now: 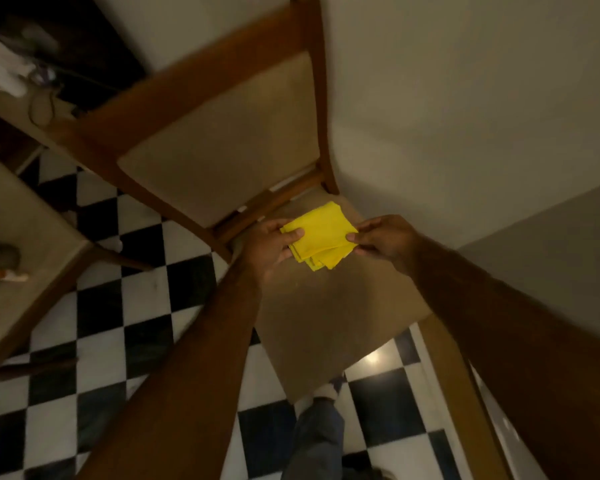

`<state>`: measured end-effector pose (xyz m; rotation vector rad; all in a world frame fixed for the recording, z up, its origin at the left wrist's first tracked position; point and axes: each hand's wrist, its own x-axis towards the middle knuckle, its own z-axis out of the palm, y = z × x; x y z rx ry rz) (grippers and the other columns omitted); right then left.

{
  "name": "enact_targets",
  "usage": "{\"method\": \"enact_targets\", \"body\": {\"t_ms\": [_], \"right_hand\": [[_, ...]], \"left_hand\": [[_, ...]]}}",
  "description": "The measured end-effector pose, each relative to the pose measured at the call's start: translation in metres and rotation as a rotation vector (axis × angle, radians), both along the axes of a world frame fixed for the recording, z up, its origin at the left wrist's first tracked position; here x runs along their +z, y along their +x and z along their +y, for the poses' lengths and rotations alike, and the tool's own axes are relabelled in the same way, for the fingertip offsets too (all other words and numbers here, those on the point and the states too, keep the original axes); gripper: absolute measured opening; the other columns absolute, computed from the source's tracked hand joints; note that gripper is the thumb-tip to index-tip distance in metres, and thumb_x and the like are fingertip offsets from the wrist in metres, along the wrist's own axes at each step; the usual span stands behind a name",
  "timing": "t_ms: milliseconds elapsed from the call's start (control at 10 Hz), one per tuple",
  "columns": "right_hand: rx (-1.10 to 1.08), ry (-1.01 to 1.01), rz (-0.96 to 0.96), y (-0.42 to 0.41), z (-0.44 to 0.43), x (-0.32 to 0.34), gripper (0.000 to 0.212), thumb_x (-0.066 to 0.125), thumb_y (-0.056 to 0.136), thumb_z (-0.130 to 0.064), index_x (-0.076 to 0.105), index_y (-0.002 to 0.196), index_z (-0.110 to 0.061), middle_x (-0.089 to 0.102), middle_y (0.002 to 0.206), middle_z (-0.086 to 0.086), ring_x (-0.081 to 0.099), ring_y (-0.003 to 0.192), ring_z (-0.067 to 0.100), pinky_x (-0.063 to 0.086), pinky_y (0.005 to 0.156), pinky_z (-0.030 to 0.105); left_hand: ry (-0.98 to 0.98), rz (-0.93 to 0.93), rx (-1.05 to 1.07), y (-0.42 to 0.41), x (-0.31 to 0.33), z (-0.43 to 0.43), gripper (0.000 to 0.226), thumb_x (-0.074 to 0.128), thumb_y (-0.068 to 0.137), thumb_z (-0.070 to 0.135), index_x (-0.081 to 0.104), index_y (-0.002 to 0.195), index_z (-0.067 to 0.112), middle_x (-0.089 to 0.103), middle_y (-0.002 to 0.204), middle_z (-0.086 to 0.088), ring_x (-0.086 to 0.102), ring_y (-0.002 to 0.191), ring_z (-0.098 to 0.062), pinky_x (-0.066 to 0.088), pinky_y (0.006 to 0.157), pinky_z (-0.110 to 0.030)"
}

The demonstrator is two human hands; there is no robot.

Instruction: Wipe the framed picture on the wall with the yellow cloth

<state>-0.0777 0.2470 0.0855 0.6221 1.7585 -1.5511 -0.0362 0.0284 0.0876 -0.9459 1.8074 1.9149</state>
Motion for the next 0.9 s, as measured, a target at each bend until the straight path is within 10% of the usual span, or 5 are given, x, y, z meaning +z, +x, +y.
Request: {"method": "enact_targets", "body": {"t_ms": [200,500,700,900], "right_hand": [[-0.041,0.030,-0.091,0.020,-0.018,-0.099,0.031,0.078,0.082,0.005,0.067,0.110,0.011,0.065,0.105,0.024,0.068,0.098,0.036,0.064,0.069,0.029],[0.097,0.235,-0.130,0.058,-0.028,-0.178,0.014,0.081,0.082,-0.005,0.067,0.086,-0.003,0.073,0.114,0.025,0.073,0.109,0.040,0.059,0.097,0.047],[0.563,0.730,0.211,0.066,-0.038,-0.189,0.069,0.078,0.084,-0.036,0.053,0.140,-0.005,0.057,0.142,0.020,0.053,0.134,0.039,0.045,0.110,0.054],[0.767,1.146,0.712,0.069,-0.028,-0.144,0.092,0.029,0.099,-0.067,0.009,0.164,-0.004,0.008,0.172,0.021,0.006,0.161,0.035,0.006,0.127,0.062]], "left_hand": [[-0.143,-0.133,0.006,0.019,-0.108,-0.005,0.039,0.077,0.086,0.005,0.067,0.124,0.000,0.071,0.100,-0.007,0.074,0.079,-0.012,0.061,0.063,-0.027],[-0.402,-0.273,-0.206,0.053,-0.183,-0.002,0.046,0.083,0.082,0.013,0.069,0.122,-0.004,0.071,0.123,-0.025,0.070,0.111,-0.040,0.059,0.095,-0.050],[-0.848,-0.238,-0.593,0.045,-0.189,0.014,0.057,0.075,0.089,0.024,0.055,0.139,0.006,0.058,0.144,-0.018,0.056,0.132,-0.034,0.051,0.103,-0.043],[-1.309,0.296,-0.766,0.039,-0.147,0.032,0.086,0.046,0.097,0.057,0.015,0.162,0.010,0.014,0.172,-0.014,0.013,0.159,-0.034,0.014,0.127,-0.053]]}}
